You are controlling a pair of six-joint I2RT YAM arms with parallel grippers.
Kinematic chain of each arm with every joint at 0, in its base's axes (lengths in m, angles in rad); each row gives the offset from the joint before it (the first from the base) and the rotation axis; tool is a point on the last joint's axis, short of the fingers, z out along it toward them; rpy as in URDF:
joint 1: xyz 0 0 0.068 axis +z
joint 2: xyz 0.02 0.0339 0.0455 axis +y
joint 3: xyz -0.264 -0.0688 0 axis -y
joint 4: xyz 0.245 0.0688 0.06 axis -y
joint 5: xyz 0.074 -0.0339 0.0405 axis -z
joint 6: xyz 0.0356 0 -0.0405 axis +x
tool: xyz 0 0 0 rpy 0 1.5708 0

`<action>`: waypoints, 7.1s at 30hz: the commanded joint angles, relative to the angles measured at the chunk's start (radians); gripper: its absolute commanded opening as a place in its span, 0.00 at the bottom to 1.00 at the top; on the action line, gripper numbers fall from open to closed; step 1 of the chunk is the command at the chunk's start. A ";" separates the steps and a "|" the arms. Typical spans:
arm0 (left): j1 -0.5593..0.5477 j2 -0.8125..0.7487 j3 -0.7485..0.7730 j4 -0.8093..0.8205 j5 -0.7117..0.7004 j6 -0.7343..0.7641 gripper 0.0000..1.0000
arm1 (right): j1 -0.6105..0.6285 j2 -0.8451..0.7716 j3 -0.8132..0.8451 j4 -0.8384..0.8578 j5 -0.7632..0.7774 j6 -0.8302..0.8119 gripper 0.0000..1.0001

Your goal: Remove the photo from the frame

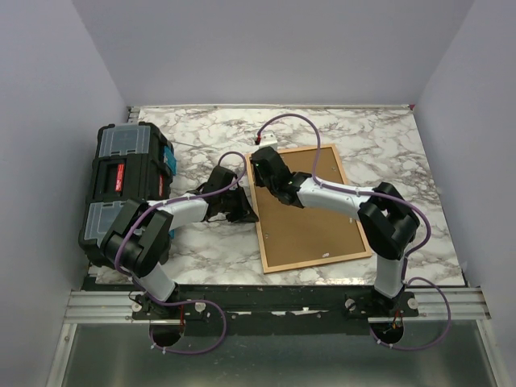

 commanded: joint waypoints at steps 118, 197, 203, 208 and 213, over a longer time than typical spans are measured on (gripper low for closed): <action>0.024 -0.228 0.237 -0.255 -0.008 0.128 0.66 | -0.119 -0.755 -0.445 -0.325 -0.058 0.098 0.00; 0.150 -0.651 0.501 -0.371 -0.228 0.499 0.81 | 0.147 0.397 0.075 -0.026 -0.765 0.626 0.57; 0.155 -0.650 0.500 -0.372 -0.224 0.496 0.80 | 0.165 0.377 0.073 -0.080 -0.683 0.589 0.58; 0.156 -0.649 0.500 -0.372 -0.221 0.494 0.80 | 0.180 0.316 0.058 -0.045 -0.686 0.509 0.67; 0.156 -0.650 0.497 -0.372 -0.230 0.494 0.80 | 0.202 0.194 0.016 -0.068 -0.618 0.398 0.71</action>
